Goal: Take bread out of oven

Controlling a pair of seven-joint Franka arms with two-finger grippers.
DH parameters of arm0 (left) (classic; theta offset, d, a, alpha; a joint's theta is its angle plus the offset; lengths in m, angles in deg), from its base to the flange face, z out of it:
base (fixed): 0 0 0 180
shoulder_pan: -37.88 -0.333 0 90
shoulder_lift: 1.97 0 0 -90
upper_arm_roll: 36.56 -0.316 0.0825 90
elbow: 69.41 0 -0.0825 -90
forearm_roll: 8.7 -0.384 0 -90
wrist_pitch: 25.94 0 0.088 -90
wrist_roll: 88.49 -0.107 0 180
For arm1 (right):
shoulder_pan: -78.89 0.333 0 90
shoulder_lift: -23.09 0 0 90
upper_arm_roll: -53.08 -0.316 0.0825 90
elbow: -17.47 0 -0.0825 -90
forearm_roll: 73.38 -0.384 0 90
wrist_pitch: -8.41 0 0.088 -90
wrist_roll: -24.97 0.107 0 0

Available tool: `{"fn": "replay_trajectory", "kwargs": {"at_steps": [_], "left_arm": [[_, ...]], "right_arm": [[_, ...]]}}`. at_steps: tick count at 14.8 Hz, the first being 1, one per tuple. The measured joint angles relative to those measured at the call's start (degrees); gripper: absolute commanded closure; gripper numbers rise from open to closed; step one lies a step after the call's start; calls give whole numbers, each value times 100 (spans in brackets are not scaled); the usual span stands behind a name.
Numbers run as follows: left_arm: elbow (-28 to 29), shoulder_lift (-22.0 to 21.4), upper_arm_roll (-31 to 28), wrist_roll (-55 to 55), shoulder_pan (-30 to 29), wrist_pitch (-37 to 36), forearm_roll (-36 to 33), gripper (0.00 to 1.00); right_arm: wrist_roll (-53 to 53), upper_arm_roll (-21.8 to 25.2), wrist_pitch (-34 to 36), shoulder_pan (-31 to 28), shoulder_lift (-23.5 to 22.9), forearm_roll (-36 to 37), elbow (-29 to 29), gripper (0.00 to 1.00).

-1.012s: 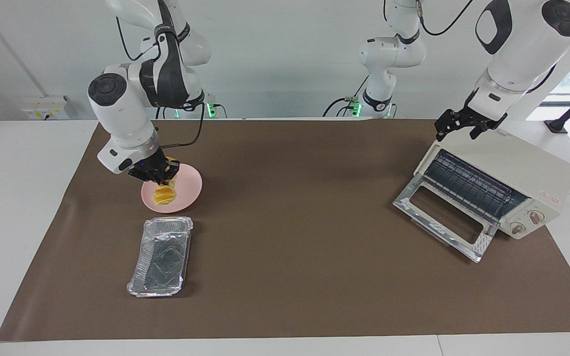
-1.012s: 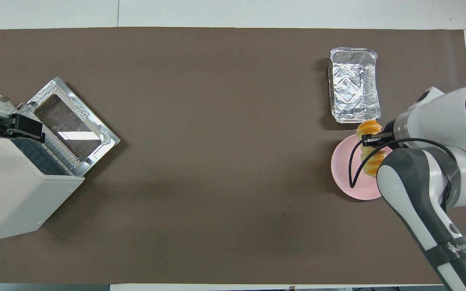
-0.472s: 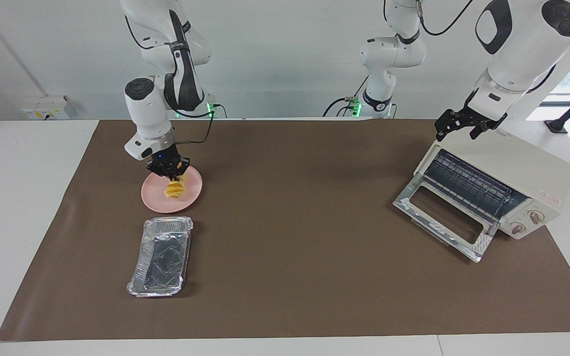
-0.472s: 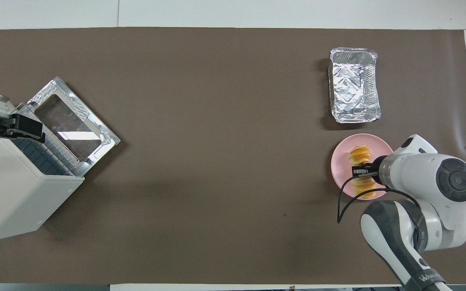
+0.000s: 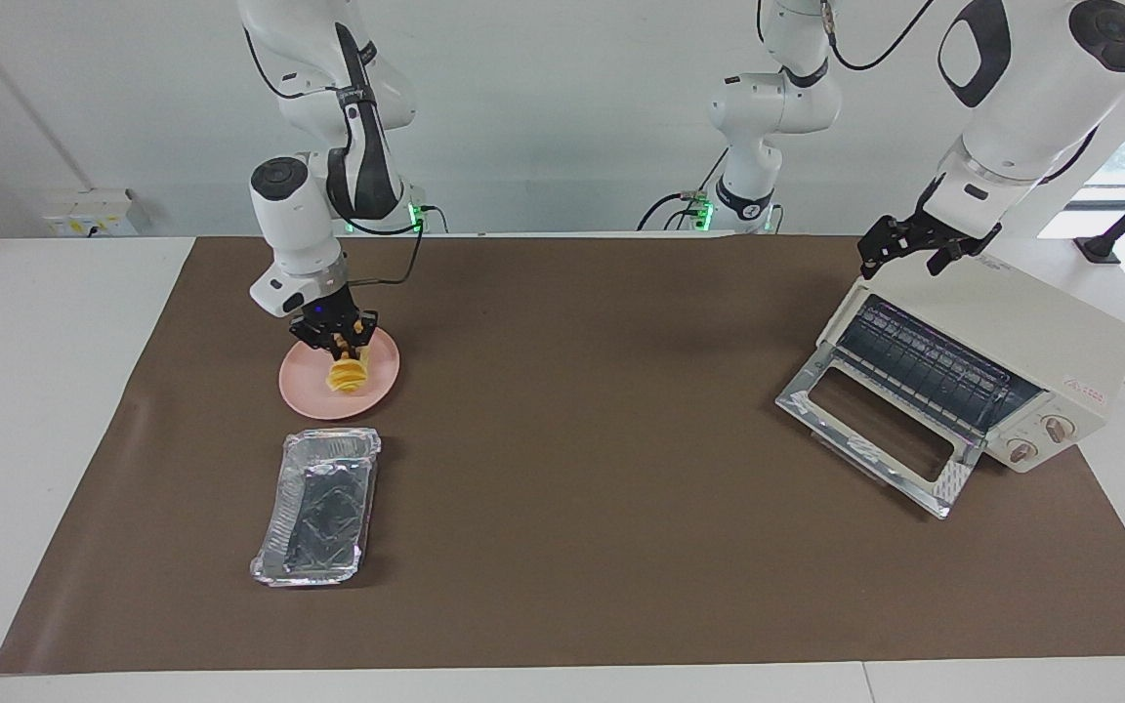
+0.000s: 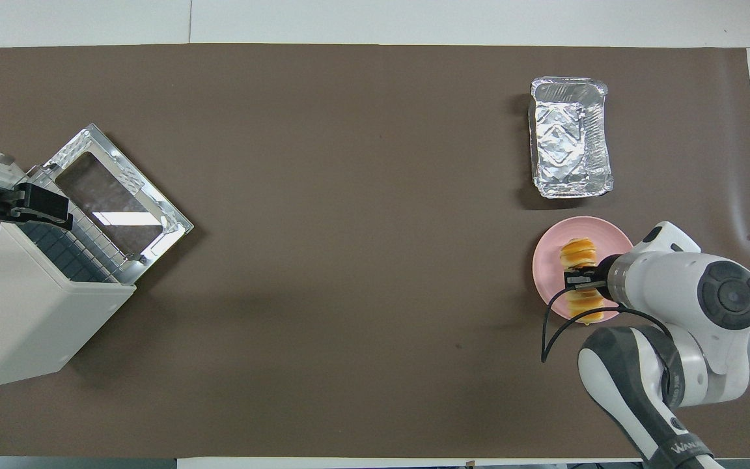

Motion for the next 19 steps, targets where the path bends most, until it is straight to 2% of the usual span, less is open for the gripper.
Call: {"fn": "replay_trajectory", "kwargs": {"at_steps": [2, 3, 7, 11, 16, 19], "left_arm": [[0, 0, 0, 0, 0, 0, 0, 0], [0, 0, 0, 0, 0, 0, 0, 0], [0, 0, 0, 0, 0, 0, 0, 0], [0, 0, 0, 0, 0, 7, 0, 0], [0, 0, 0, 0, 0, 32, 0, 0], [0, 0, 0, 0, 0, 35, 0, 0]], "right_arm": [[-29, 0, 283, 0, 0, 1, -215, 0], [-35, 1, 701, -1, 0, 0, -487, 0], [-72, 5, 2825, -60, -121, 0, -2207, 0], [-580, 12, 4037, -82, -321, 0, -3457, 0], [-1166, 52, 5522, -375, -338, 1, -4502, 0], [-1175, 76, 6073, -408, -338, 4, -4915, 0]]}}
